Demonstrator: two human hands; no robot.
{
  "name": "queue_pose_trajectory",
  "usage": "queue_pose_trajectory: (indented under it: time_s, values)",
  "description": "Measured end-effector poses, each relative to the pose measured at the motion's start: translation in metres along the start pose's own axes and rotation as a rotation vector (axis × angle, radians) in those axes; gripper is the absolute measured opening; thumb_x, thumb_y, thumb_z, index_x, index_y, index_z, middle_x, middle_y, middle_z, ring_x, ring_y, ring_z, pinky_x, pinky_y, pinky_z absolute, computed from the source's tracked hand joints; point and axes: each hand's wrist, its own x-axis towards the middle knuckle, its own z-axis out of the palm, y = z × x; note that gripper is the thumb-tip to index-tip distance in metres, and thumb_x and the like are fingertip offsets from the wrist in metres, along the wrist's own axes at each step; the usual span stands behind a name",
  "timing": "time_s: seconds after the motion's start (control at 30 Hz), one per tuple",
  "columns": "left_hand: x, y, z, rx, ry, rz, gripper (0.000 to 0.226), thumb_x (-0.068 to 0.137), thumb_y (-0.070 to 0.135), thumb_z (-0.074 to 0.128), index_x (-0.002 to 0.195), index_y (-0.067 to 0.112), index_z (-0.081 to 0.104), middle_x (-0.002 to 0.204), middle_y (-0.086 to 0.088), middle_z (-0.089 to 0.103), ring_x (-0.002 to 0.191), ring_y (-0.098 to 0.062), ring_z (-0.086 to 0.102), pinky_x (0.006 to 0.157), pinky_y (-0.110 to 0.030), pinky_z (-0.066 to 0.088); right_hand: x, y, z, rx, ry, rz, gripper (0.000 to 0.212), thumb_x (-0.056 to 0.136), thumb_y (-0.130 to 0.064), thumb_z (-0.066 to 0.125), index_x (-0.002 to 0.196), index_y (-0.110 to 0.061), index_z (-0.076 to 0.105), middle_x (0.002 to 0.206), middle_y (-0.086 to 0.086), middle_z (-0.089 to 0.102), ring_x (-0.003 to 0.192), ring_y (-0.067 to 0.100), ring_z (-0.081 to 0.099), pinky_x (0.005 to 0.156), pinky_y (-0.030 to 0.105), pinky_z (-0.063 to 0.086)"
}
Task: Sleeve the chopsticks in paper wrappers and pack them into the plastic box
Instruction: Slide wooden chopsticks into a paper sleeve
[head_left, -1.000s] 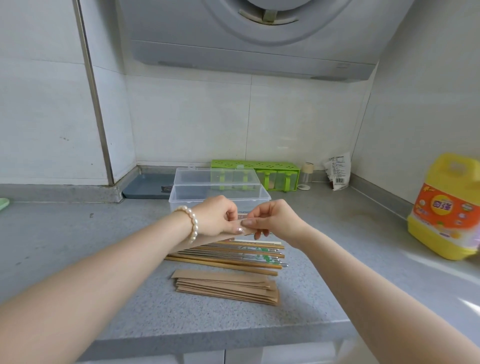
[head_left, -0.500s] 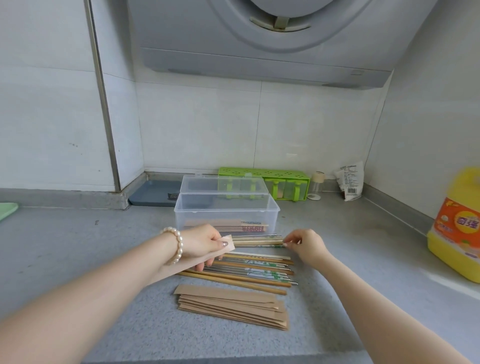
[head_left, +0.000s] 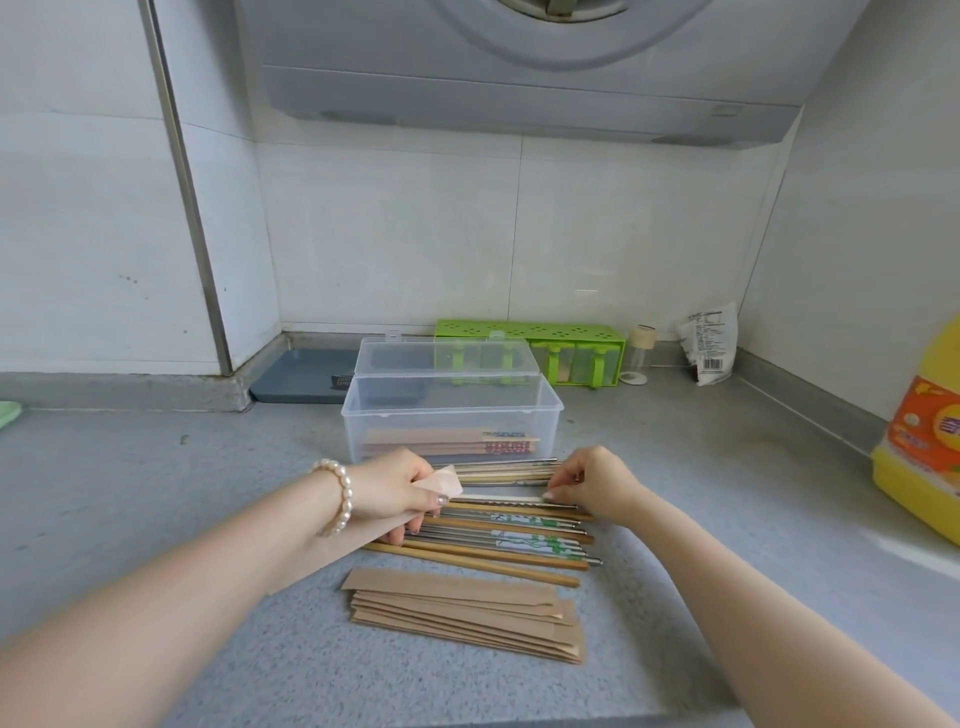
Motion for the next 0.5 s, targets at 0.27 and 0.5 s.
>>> queue_pose_trajectory:
  time_s: [0.27, 0.5]
  values:
    - [0.002, 0.003, 0.004, -0.044, -0.008, 0.009, 0.018, 0.095, 0.027, 0.047, 0.088, 0.014, 0.057, 0.068, 0.002, 0.063, 0.05, -0.01, 0.058, 0.052, -0.021, 0.05, 0.009, 0.01, -0.005, -0.147, 0.084, -0.01, 0.025, 0.09, -0.02, 0.059, 0.113, -0.018, 0.068, 0.095, -0.002, 0.064, 0.089, 0.015, 0.055, 0.074, 0.02, 0.039]
    - [0.001, -0.002, 0.002, -0.065, 0.001, -0.013, 0.017, 0.096, 0.026, 0.046, 0.09, 0.014, 0.057, 0.069, 0.001, 0.062, 0.049, -0.01, 0.058, 0.053, -0.023, 0.051, 0.007, 0.016, -0.011, 0.02, 0.114, 0.015, 0.014, 0.083, -0.016, 0.068, 0.096, -0.015, 0.075, 0.076, -0.019, 0.052, 0.07, 0.001, 0.049, 0.068, 0.017, 0.04]
